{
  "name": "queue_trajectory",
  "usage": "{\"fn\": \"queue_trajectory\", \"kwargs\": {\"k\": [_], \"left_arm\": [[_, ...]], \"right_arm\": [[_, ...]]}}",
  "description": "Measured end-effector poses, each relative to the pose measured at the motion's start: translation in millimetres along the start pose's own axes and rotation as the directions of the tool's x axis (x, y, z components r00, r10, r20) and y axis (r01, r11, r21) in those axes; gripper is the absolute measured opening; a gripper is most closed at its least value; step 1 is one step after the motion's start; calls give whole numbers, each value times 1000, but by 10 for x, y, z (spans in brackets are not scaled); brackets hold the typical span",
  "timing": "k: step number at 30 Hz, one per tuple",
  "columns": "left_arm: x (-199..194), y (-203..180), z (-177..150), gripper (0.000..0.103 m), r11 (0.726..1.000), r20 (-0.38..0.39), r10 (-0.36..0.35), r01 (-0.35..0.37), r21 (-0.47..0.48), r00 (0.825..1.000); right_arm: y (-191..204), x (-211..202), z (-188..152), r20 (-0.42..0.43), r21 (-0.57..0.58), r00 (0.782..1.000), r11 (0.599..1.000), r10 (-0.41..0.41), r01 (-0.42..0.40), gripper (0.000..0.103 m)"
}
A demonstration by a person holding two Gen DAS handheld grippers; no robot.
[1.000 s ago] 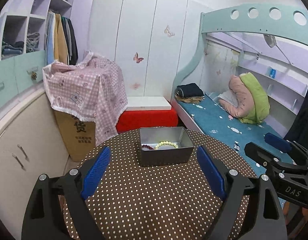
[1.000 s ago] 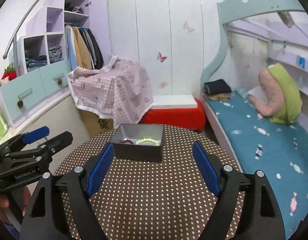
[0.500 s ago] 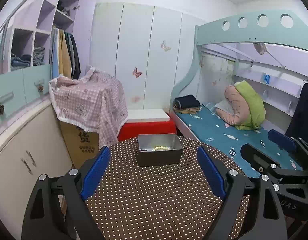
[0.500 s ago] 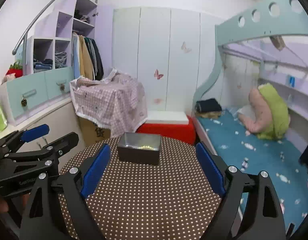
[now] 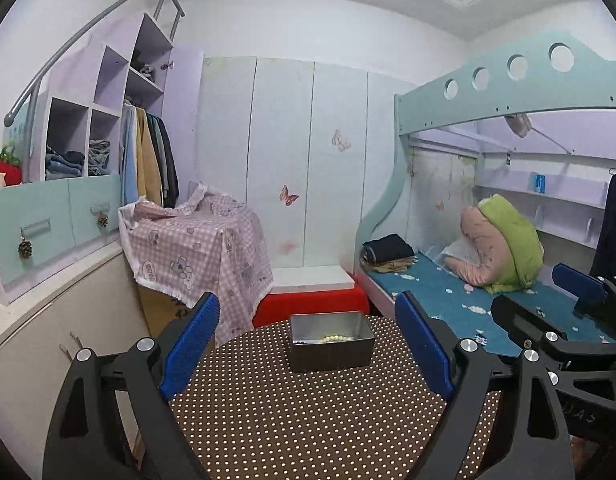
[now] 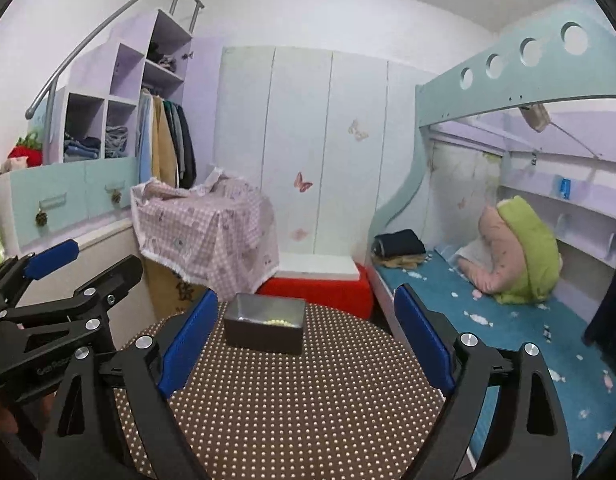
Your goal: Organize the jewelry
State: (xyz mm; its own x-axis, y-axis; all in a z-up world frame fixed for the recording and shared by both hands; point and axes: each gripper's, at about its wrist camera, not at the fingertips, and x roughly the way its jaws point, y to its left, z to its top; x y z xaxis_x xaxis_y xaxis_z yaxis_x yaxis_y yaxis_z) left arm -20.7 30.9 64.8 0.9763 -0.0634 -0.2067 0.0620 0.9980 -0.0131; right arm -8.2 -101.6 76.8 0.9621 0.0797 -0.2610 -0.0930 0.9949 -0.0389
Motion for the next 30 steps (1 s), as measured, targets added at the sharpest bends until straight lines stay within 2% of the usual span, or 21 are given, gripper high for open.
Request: {"fn": "queue_trajectory", "kwargs": {"k": [30], "left_arm": [[166,-15,-114,87,998,-2,41,-41,47,999]], "right_arm": [[0,229,-124,-29,2,999,1000,-14,14,87]]}}
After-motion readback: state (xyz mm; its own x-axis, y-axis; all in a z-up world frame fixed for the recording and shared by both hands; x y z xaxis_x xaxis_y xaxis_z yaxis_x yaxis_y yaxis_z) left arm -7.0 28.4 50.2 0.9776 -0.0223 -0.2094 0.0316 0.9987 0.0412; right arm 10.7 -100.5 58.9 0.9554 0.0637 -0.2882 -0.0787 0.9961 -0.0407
